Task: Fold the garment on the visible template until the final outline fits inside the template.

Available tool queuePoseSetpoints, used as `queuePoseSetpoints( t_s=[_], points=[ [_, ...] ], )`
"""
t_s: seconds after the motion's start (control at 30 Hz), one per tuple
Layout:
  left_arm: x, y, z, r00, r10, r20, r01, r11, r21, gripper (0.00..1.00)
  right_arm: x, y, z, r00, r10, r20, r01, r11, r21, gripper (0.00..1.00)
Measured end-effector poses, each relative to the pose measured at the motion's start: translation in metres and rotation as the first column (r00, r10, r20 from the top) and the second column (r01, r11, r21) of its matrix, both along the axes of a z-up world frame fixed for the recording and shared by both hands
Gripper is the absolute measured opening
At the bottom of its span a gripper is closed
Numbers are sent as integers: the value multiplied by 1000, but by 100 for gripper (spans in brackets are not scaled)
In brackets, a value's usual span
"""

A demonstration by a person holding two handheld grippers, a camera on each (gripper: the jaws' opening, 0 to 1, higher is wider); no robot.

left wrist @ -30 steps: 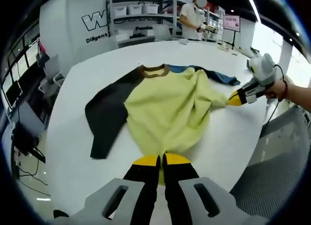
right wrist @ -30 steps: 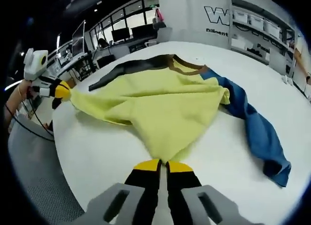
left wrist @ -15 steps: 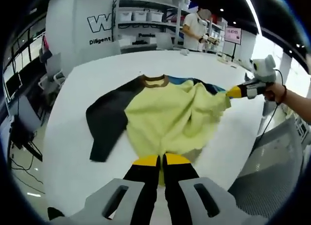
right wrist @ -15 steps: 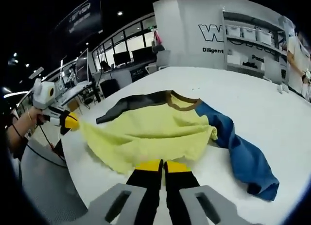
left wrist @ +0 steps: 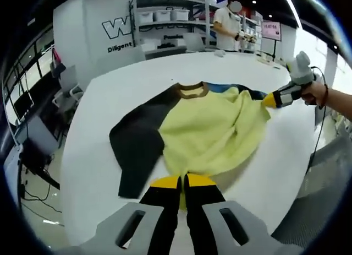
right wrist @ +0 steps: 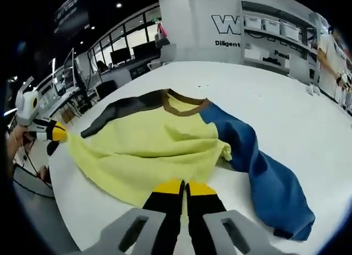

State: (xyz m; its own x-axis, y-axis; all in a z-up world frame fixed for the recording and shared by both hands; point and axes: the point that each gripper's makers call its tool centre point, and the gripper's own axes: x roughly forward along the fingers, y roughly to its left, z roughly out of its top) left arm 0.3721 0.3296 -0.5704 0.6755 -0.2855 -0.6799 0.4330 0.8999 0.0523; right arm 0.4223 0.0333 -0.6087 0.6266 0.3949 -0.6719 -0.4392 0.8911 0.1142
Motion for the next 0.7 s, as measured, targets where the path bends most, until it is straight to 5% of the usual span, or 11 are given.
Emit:
queuePoseSetpoints(
  t_s=[0.27,0.37,0.47,0.7],
  points=[
    [13,8,-15,999,49,-18,-48,998,40,8,2,-8,-14,998,-50,-37,50,999,1,0],
    [12,13,-17,999,49,-12,-49,997,52,10,-1,-11,-10,996,-76,-41,78,996,36,12],
    [8,17,-18,999,38,-14,-37,998,48,20,-8,-10,-3,995,-87,-53,92,991,94,26],
    [-7,18,-26,999,-25,-31,27,999,42,40,-30,-5,-2,993,-83,-86,96,983,155,33]
  ],
)
